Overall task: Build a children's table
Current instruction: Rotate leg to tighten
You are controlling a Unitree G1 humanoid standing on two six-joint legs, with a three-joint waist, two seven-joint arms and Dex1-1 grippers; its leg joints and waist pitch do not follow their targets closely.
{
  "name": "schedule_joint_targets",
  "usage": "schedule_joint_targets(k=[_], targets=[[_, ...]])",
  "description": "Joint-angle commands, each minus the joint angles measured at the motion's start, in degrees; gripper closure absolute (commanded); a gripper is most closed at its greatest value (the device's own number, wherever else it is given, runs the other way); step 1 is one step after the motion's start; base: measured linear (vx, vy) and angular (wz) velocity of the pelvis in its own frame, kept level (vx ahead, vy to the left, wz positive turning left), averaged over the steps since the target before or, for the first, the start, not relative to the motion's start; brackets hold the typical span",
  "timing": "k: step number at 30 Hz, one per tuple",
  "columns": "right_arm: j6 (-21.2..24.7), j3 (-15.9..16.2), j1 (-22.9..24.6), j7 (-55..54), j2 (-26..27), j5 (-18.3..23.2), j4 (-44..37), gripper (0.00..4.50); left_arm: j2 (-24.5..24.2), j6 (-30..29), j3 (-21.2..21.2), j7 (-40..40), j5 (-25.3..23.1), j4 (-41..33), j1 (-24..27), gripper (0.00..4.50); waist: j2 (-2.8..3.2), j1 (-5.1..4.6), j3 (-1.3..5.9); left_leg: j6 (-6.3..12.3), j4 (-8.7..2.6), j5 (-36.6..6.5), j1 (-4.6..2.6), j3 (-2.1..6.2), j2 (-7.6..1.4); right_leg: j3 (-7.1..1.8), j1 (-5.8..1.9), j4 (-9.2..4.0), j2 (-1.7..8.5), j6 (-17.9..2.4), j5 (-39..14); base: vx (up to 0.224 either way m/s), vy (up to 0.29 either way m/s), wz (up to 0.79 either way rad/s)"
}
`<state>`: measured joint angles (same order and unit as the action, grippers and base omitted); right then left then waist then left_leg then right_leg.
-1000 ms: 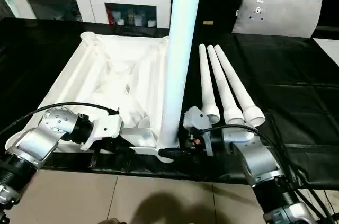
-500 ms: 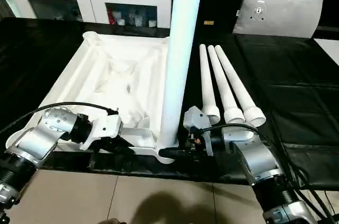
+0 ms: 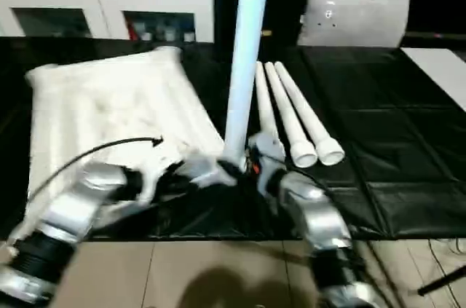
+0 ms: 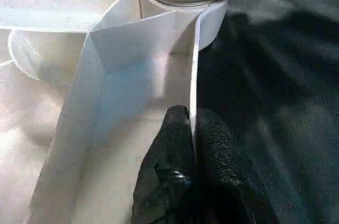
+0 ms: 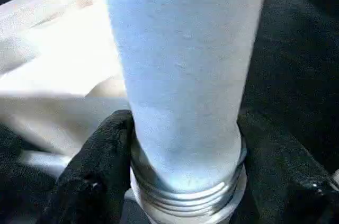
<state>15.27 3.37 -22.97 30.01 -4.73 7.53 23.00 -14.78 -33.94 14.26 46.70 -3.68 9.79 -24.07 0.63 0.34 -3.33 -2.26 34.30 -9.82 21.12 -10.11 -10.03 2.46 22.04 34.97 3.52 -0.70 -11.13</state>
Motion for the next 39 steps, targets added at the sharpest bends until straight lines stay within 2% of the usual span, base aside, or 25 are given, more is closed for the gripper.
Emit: schedule_joint_targets(k=[1,3,4,5,6,7,8,10,11,12,13,14,15,16,18,19,22,25,28,33,35,36,39], targets=[[2.4,1.6,-1.3,-2.4,6.6,3.8,3.8,1.83,6.2,0.7,-3.2,-9.8,0.7,-2.9,-3.4,4.50,-0.11,-0.08,3.11,-1.61,-4.42,-23.1,-1.13,1.81,-2.52,-2.14,-0.56,-6.22,4.41,-8.0,-28.9,0.000,0.000,0.00],[2.6,0.5,-1.9,-3.4,7.8,4.5,4.3,1.83,7.4,0.4,-3.4,-11.7,0.2,-2.9,-3.6,4.50,-0.08,0.09,3.29,-1.13,-4.50,-22.1,-1.04,1.76,-2.52,-2.20,-0.76,-5.99,4.31,-8.3,-25.9,0.000,0.000,0.00],[2.8,-0.3,-2.5,-5.7,9.0,3.6,5.0,1.83,8.0,-0.2,-2.9,-12.8,-0.9,-3.3,-3.7,4.50,-0.01,0.24,3.37,-0.72,-4.62,-20.6,-0.71,1.68,-2.58,-2.34,-0.95,-5.71,4.23,-8.8,-23.0,0.000,0.000,0.00],[2.9,-0.7,-2.8,-7.3,9.6,2.9,5.7,1.83,8.2,-0.8,-2.3,-13.5,-1.5,-3.8,-3.8,4.50,-0.02,0.27,3.48,-0.53,-4.55,-19.9,-0.71,1.55,-2.55,-2.45,-0.89,-5.61,4.18,-9.1,-21.5,0.000,0.000,0.00],[2.6,-1.0,-2.9,-7.1,9.9,3.1,6.1,1.53,8.2,-1.1,-1.7,-13.7,-2.0,-4.1,-3.9,4.50,0.00,0.30,3.63,-0.37,-4.51,-19.1,-0.73,1.49,-2.59,-2.53,-0.93,-5.41,4.21,-9.6,-19.9,0.000,0.000,0.00],[1.8,-1.3,-2.7,-7.3,9.7,2.7,6.4,1.35,7.9,-1.8,-1.1,-13.6,-2.2,-4.6,-3.9,4.50,0.22,0.56,3.99,0.42,-4.36,-15.1,-0.34,1.33,-2.60,-2.52,-1.50,-4.81,4.21,-10.8,-13.9,0.000,0.000,0.00],[1.7,-1.3,-2.6,-7.3,9.7,2.6,6.5,1.23,7.8,-1.9,-1.0,-13.6,-2.2,-4.7,-3.9,4.50,0.20,0.62,4.04,0.89,-4.24,-14.0,-0.31,1.18,-2.58,-2.53,-1.51,-4.75,4.21,-11.2,-12.1,0.000,0.000,0.00],[0.9,-1.9,-2.3,-7.7,9.3,2.5,6.7,1.05,6.7,-1.5,-0.2,-12.5,-2.7,-4.6,-3.9,4.50,0.29,0.80,4.37,2.31,-3.97,-9.4,0.18,1.13,-2.49,-2.42,-2.12,-4.02,4.16,-12.5,-5.4,0.000,0.000,0.00],[-0.4,-2.3,-1.8,-7.9,8.5,1.9,6.3,0.92,5.9,-0.8,-0.2,-12.0,-2.9,-4.1,-3.8,4.50,0.57,0.92,4.56,2.62,-3.82,-8.1,0.24,1.17,-2.52,-2.40,-2.24,-3.77,4.22,-12.8,-3.4,0.000,0.000,0.00],[-0.7,-2.4,-1.7,-7.9,8.3,1.8,6.3,0.84,5.8,-0.7,-0.2,-11.9,-2.9,-4.0,-3.8,4.50,0.50,0.92,4.76,3.49,-3.57,-5.5,0.51,1.12,-2.46,-2.30,-2.32,-3.32,4.07,-13.3,0.7,0.000,0.000,0.00],[-1.5,-2.6,-1.2,-7.6,7.7,1.5,5.7,0.79,5.3,-0.3,-0.3,-11.6,-2.9,-3.8,-3.7,4.50,0.51,0.94,4.56,4.21,-3.63,-5.1,0.61,1.08,-2.42,-2.19,-2.34,-3.32,4.03,-13.9,1.9,0.000,0.000,0.00],[-2.2,-2.2,-0.6,-6.8,6.7,1.0,4.6,0.74,4.8,-0.1,-0.4,-11.3,-2.9,-3.4,-3.8,4.50,0.51,0.94,4.56,4.21,-3.63,-5.1,0.61,1.08,-2.42,-2.19,-2.34,-3.32,4.03,-13.9,1.9,0.000,0.000,0.00],[-3.0,-1.6,0.5,-5.1,5.2,0.6,2.5,0.74,3.8,0.5,-0.4,-10.4,-2.8,-2.8,-3.8,4.50,0.91,1.08,4.46,4.00,-3.62,-7.4,0.33,1.05,-2.59,-2.17,-2.19,-3.59,4.14,-14.2,-0.2,0.000,0.000,0.00],[-3.1,-1.3,1.1,-4.4,4.6,0.6,1.5,0.66,3.4,0.8,-0.4,-9.9,-2.7,-2.7,-3.8,4.50,0.75,1.13,4.28,3.69,-3.81,-8.8,0.23,1.02,-2.64,-2.16,-2.20,-3.85,3.97,-13.8,-2.1,0.000,0.000,0.00],[-3.5,-0.8,2.5,-2.5,2.7,0.7,-1.2,0.39,2.2,1.6,-0.1,-8.4,-2.5,-2.3,-3.8,4.50,0.75,1.27,4.14,3.21,-3.91,-10.2,0.17,1.06,-2.70,-2.19,-2.18,-4.10,4.07,-13.4,-4.4,0.000,0.000,0.00],[-3.4,-0.7,3.3,-1.3,1.6,0.9,-3.0,0.34,1.4,2.2,0.1,-7.4,-2.3,-1.9,-3.8,4.50,0.81,1.43,4.00,2.53,-4.06,-11.5,0.03,1.08,-2.74,-2.25,-2.05,-4.41,4.01,-12.6,-7.1,0.000,0.000,0.00],[-3.4,-0.7,5.6,2.4,-1.9,1.7,-7.9,0.12,-0.8,3.9,0.8,-5.0,-2.2,-0.5,-3.9,4.50,0.89,1.72,3.95,1.65,-4.23,-13.2,-0.10,1.17,-2.80,-2.34,-2.01,-4.43,4.01,-11.8,-9.4,0.000,0.000,0.00],[-2.5,-0.1,8.6,7.2,-6.1,2.9,-14.4,0.04,-2.3,5.1,0.9,-4.0,-2.4,2.4,-5.1,4.50,0.95,1.77,3.77,1.51,-4.31,-13.9,-0.12,1.15,-2.71,-2.35,-1.89,-4.63,3.85,-11.4,-10.0,0.000,0.000,0.00],[-0.6,0.0,10.3,8.4,-7.8,4.1,-17.9,0.04,-2.1,5.8,0.4,-5.0,-2.6,4.8,-6.6,4.50,0.84,1.88,3.84,1.65,-4.30,-14.1,-0.12,1.21,-2.77,-2.38,-1.90,-4.63,4.06,-11.4,-10.3,0.000,0.000,0.00],[1.9,-0.4,12.1,6.7,-8.8,4.1,-21.2,0.04,-1.2,7.1,-0.3,-5.6,-1.7,7.4,-8.5,4.50,0.70,1.95,3.93,1.85,-4.13,-12.6,0.03,1.18,-2.65,-2.35,-1.90,-4.61,4.08,-11.8,-9.5,0.000,0.000,0.00],[3.3,-1.1,13.9,7.2,-8.9,5.9,-23.8,0.04,0.9,6.8,-1.9,-5.9,0.7,9.4,-10.2,4.50,0.66,1.99,3.93,1.95,-4.02,-12.7,0.02,1.11,-2.56,-2.34,-1.96,-4.70,4.07,-11.8,-9.9,0.000,0.000,0.00],[3.4,-1.2,14.0,7.2,-8.9,6.0,-24.0,0.00,1.1,6.7,-2.0,-5.8,0.9,9.5,-10.3,4.07,0.65,2.04,3.92,2.11,-4.01,-12.5,0.02,1.10,-2.57,-2.36,-1.97,-4.73,4.10,-11.8,-9.9,0.000,0.000,0.00],[3.9,-1.0,15.5,6.1,-8.9,5.5,-25.7,0.00,3.4,7.1,-3.9,-6.7,3.1,12.0,-11.8,3.94,0.56,2.28,4.07,2.65,-3.82,-10.8,0.09,1.08,-2.61,-2.30,-1.99,-4.52,4.17,-12.5,-7.5,0.000,0.000,0.00]])
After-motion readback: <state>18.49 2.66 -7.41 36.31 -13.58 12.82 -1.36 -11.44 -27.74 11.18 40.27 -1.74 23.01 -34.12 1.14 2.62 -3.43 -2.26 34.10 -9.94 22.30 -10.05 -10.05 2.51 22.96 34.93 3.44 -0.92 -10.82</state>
